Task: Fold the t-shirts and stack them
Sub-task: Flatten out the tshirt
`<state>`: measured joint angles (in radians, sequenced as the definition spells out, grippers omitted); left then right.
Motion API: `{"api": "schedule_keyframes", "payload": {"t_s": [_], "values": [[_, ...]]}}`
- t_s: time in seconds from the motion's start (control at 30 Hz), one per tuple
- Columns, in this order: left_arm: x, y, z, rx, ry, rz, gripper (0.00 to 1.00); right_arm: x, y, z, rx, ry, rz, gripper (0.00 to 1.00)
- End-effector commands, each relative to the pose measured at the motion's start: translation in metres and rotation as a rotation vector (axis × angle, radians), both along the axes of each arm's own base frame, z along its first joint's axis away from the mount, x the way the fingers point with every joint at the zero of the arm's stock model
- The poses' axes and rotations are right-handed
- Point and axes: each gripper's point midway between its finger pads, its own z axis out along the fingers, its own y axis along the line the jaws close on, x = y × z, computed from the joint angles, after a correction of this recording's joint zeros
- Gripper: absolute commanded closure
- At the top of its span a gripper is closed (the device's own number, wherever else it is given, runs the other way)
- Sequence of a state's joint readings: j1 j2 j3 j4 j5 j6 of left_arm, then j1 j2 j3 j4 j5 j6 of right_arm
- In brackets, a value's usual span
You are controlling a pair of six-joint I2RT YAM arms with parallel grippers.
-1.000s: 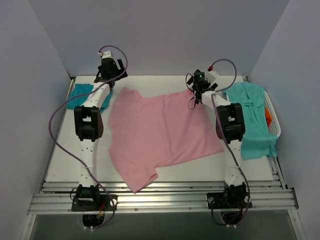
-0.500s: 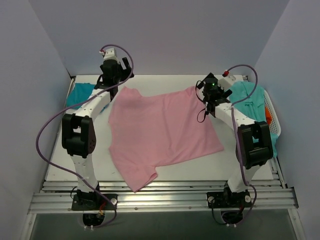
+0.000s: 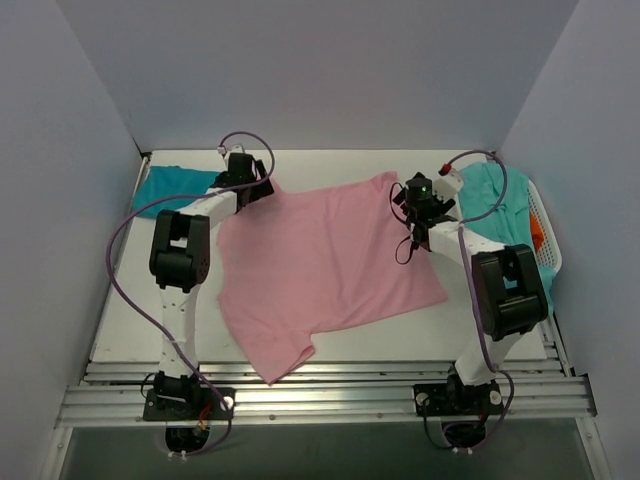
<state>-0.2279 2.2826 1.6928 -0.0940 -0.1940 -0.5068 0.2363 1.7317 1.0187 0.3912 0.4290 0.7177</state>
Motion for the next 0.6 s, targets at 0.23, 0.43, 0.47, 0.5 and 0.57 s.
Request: {"api": "schedule_keyframes", "payload": {"t_s": [0.23,0.43,0.47,0.5,0.57], "values": [[0.053,0.008,0.002,0.009,-0.017,0.036,0.00,0.026,-0.005,-0.003,0.018,-0.034,-0.030,0.34],[0.088,0.013,-0.007,-0.056,-0.005,0.032,0.00,0.036,-0.017,-0.009,0.030,-0.035,-0.044,0.34],[0.092,0.013,-0.006,-0.064,-0.011,0.028,0.00,0.037,-0.018,-0.008,0.029,-0.039,-0.046,0.34],[0.102,0.011,0.012,-0.082,-0.054,0.020,0.00,0.038,-0.021,-0.008,0.030,-0.040,-0.051,0.34],[0.108,0.015,0.002,-0.096,-0.055,0.026,0.00,0.039,-0.022,-0.005,0.030,-0.047,-0.053,0.34]]}}
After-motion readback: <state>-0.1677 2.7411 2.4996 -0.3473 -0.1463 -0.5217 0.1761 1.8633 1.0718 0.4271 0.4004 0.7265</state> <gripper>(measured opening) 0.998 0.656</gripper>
